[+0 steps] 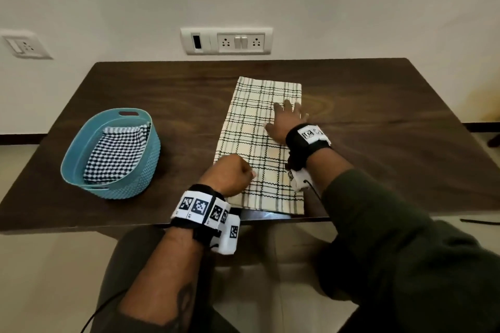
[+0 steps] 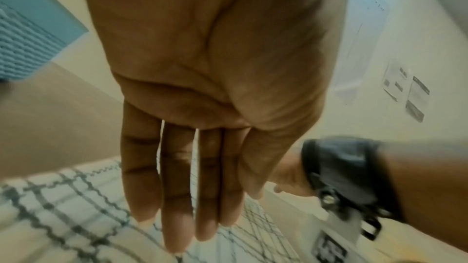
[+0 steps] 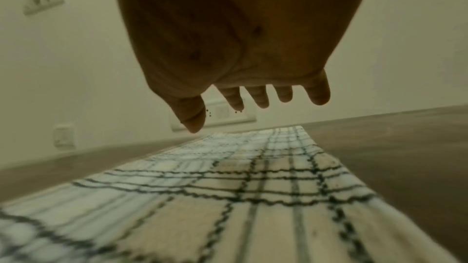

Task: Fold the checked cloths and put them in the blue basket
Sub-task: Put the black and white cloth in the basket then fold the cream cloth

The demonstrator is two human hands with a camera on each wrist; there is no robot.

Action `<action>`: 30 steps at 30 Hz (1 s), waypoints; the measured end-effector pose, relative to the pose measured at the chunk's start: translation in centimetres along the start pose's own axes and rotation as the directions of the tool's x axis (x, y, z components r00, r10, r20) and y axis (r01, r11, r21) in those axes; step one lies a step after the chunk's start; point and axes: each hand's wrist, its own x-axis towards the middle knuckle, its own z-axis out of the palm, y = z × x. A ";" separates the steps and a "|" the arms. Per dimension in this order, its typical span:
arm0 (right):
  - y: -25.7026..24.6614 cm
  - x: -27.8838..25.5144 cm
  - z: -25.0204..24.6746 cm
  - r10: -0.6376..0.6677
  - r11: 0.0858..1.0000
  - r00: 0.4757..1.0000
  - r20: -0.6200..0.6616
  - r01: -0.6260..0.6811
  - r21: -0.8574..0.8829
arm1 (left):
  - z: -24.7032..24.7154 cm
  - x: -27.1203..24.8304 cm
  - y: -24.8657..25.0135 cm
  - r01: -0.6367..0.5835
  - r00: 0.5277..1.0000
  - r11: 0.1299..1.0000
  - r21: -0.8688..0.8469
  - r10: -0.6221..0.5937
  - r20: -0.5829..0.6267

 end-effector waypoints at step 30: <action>7.1 -19.9 0.1 -0.226 0.973 0.973 0.036 0.224 0.056 | 0.0 -8.1 -2.1 0.082 0.990 0.971 0.225 -0.054 -0.128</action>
